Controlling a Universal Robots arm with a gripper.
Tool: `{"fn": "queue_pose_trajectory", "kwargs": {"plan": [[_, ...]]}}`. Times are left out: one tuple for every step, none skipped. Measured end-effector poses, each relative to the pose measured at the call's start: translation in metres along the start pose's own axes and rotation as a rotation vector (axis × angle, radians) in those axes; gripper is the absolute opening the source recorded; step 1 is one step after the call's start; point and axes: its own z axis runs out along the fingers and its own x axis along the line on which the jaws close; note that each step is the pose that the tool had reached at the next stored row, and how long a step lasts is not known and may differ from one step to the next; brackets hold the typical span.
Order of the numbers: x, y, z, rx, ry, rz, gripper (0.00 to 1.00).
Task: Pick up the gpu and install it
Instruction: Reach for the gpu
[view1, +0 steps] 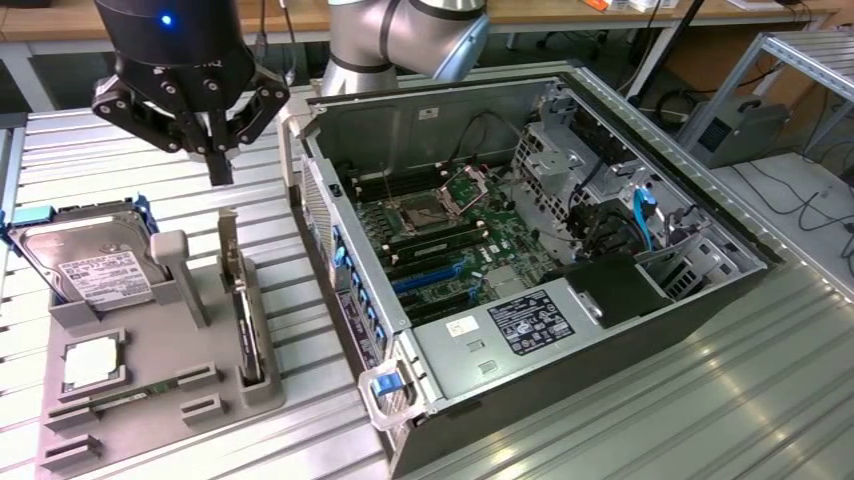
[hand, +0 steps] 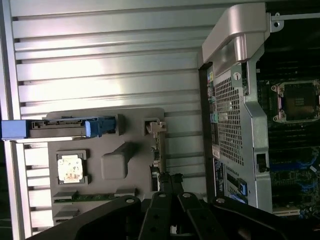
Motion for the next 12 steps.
{"fn": "queue_pose_trajectory", "kwargs": {"plan": [[0.000, -0.0016, -0.0001, -0.0001, 0.0001, 0.000, 0.11], [0.000, -0.0050, -0.0003, -0.0007, 0.0001, 0.000, 0.11], [0.000, -0.0067, -0.0003, -0.0012, 0.0001, 0.000, 0.11], [0.000, -0.0084, -0.0004, -0.0017, 0.0002, 0.000, 0.11], [0.000, -0.0102, -0.0005, -0.0022, 0.0001, 0.000, 0.11], [0.000, -0.0121, -0.0005, -0.0026, 0.0001, 0.000, 0.11], [0.000, -0.0142, -0.0007, -0.0028, 0.0002, 0.000, 0.11], [0.000, -0.0162, -0.0008, -0.0030, 0.0003, 0.000, 0.11], [0.000, -0.0181, -0.0010, -0.0031, 0.0004, 0.000, 0.11], [0.000, -0.0199, -0.0010, -0.0034, 0.0004, 0.000, 0.11], [0.000, -0.0233, -0.0011, -0.0038, 0.0003, 0.000, 0.11], [0.000, -0.0270, -0.0013, -0.0039, 0.0003, 0.000, 0.11]]}}
